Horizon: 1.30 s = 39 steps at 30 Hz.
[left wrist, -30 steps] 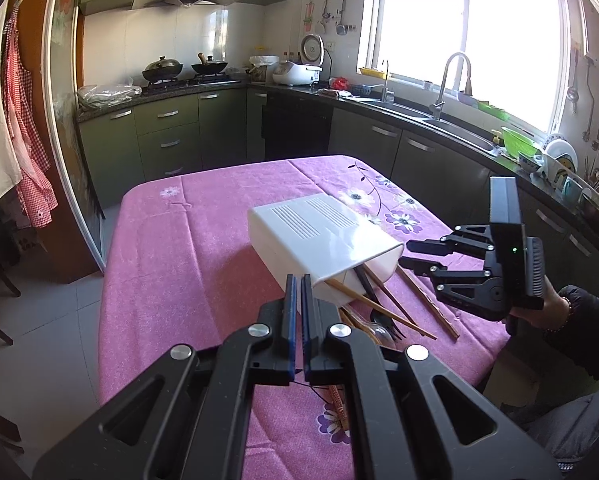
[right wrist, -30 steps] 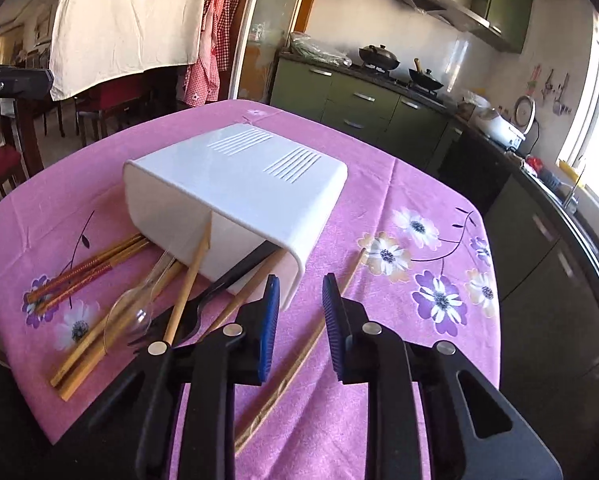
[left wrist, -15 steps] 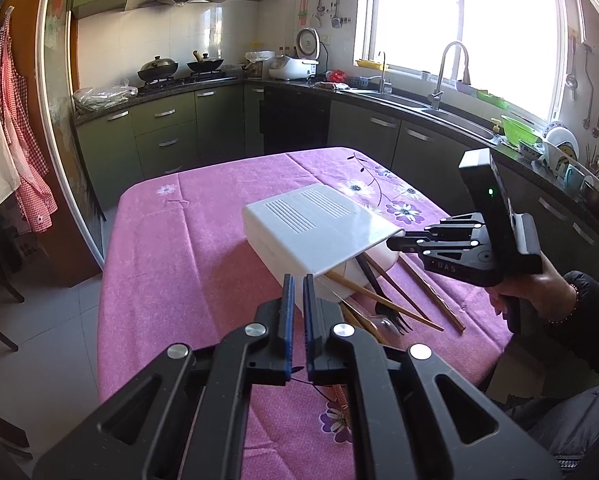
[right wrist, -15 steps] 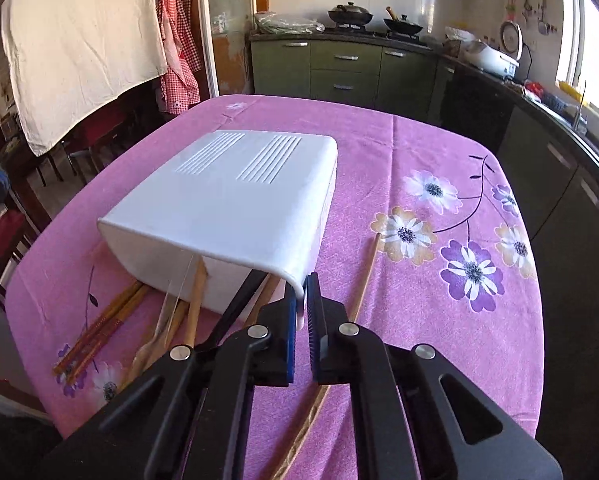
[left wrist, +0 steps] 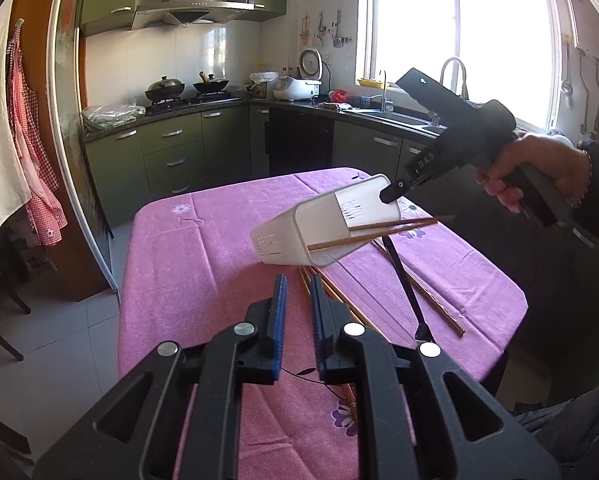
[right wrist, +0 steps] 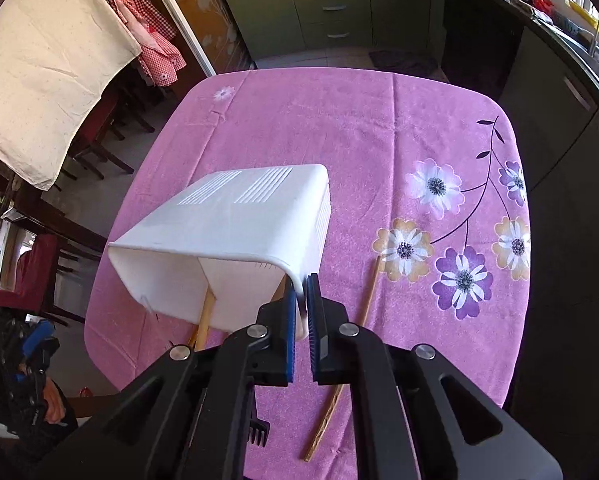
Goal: Organize utensils
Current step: 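Grasp the caddy rim with the right gripper and stand it upright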
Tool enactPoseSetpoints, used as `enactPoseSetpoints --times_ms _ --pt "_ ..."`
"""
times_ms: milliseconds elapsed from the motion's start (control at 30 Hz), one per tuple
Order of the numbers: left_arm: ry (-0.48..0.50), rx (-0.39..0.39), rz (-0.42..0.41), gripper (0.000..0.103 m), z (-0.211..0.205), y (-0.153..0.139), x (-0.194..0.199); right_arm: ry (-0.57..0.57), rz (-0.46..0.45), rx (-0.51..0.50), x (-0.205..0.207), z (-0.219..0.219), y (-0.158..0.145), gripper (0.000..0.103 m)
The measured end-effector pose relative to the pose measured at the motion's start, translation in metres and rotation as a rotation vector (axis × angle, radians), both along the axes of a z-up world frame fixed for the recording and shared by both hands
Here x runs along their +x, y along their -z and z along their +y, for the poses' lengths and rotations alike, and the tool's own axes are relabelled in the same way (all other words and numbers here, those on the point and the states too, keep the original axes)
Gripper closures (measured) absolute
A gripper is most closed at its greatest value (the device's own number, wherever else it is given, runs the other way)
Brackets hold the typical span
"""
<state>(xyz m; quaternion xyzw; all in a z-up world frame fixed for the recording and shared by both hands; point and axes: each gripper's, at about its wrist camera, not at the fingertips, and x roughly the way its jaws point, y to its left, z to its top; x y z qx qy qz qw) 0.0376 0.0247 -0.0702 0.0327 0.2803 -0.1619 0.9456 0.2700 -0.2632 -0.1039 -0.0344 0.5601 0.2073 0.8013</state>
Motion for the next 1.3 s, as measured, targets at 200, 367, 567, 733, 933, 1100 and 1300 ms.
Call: enactPoseSetpoints --times_ms 200,367,567,733,933,1100,1300 --pt "0.001 0.007 -0.015 0.092 0.004 -0.002 0.001 0.002 0.040 -0.062 0.025 0.015 -0.017 0.098" --pt "0.003 0.001 -0.020 0.092 0.006 -0.003 0.000 0.015 0.097 -0.074 0.047 0.022 -0.026 0.098" --pt "0.009 -0.016 -0.025 0.091 0.009 0.000 -0.001 0.049 0.164 -0.082 0.079 0.029 -0.035 0.098" --pt "0.008 -0.032 -0.018 0.091 0.015 0.003 -0.002 0.079 0.197 -0.079 0.107 0.033 -0.038 0.099" --pt "-0.002 -0.045 -0.010 0.090 0.022 0.005 0.001 0.082 0.223 -0.103 0.132 0.042 -0.040 0.099" --pt "-0.008 -0.048 0.000 0.090 0.022 0.008 0.004 0.083 0.243 -0.108 0.145 0.045 -0.037 0.098" --pt "-0.013 -0.053 0.011 0.090 0.027 0.010 0.007 0.091 0.279 -0.085 0.149 0.042 -0.030 0.096"
